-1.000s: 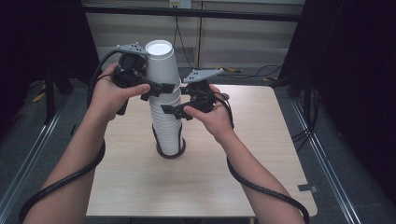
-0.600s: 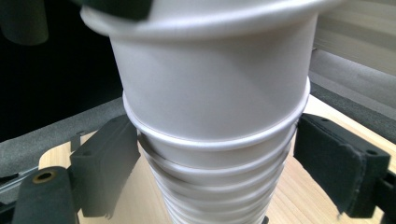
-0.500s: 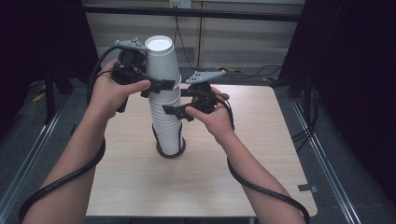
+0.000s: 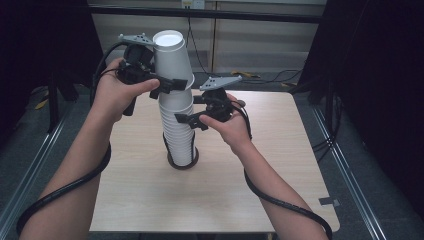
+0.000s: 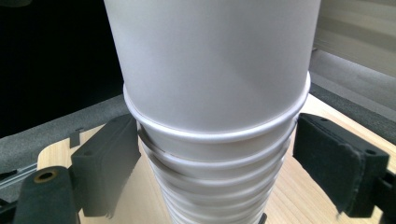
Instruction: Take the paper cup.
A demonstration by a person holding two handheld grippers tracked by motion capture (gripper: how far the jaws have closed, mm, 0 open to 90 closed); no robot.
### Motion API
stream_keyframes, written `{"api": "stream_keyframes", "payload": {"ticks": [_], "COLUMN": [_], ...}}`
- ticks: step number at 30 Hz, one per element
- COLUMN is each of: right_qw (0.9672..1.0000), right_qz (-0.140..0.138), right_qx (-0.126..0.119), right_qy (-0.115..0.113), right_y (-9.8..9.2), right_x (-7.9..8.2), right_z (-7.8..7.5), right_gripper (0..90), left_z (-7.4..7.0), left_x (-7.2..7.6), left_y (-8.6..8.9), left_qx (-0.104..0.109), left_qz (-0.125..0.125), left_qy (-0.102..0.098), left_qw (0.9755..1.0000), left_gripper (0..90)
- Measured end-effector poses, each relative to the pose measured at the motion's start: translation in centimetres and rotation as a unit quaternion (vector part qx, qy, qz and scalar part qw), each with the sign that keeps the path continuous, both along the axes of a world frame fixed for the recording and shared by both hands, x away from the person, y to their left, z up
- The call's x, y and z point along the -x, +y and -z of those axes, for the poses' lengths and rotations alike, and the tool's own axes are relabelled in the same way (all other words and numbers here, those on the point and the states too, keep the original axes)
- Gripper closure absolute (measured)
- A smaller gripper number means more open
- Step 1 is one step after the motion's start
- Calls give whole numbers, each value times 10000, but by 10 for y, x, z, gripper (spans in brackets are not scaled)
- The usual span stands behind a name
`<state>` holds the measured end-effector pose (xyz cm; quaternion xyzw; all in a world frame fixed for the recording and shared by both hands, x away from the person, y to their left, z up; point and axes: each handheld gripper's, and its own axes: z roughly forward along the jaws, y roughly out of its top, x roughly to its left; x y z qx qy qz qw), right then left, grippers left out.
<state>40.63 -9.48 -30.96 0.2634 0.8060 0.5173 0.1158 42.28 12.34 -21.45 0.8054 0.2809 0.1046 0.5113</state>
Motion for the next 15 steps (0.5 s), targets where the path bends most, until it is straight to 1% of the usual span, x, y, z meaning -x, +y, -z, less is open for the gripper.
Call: {"api": "stream_keyframes", "payload": {"ticks": [1,2,3,5,13,15], "right_qw": [10000,10000,10000,10000,10000,10000], "right_qz": [2,5,-2,-10,-13,-14], "right_qx": [0,8,12,2,-10,-33], "right_qy": [2,17,7,8,34,30], "right_y": [0,0,0,0,-1,-1], "right_x": [0,0,0,0,1,1], "right_z": [0,0,0,0,2,2], "right_gripper": [143,143,143,143,143,142], "left_z": [-1,-2,-3,-6,-15,-17], "left_x": [0,0,0,0,0,1], "left_y": [0,0,0,0,3,3], "left_qx": [15,-14,-45,17,26,51], "left_qz": [23,41,29,6,4,-36], "left_qy": [19,37,-3,22,-1,8], "left_qw": [10000,10000,10000,10000,10000,10000], "left_gripper": [107,107,107,107,108,107]}}
